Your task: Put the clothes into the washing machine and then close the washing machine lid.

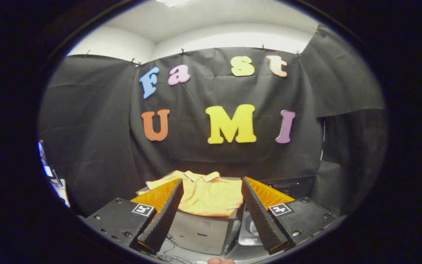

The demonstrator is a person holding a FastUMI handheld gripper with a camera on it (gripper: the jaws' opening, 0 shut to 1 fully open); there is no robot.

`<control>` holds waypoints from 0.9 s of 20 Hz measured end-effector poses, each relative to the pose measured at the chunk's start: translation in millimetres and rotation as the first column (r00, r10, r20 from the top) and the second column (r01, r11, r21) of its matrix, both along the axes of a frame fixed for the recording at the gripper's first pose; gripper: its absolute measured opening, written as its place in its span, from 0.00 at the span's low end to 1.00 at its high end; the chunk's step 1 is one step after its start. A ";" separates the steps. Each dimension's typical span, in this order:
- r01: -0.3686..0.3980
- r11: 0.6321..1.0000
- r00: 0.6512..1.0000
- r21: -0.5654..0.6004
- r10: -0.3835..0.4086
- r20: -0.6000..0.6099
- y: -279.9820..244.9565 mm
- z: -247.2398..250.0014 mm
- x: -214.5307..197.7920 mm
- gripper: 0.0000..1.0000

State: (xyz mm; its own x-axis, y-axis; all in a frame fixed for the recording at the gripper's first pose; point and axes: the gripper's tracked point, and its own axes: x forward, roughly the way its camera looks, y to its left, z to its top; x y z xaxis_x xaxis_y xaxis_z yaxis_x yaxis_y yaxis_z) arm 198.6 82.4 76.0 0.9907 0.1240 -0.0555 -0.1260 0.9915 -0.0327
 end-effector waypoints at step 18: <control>-0.015 0.996 0.919 -0.093 -0.022 -0.394 68.9 -135.1 231.6 0.99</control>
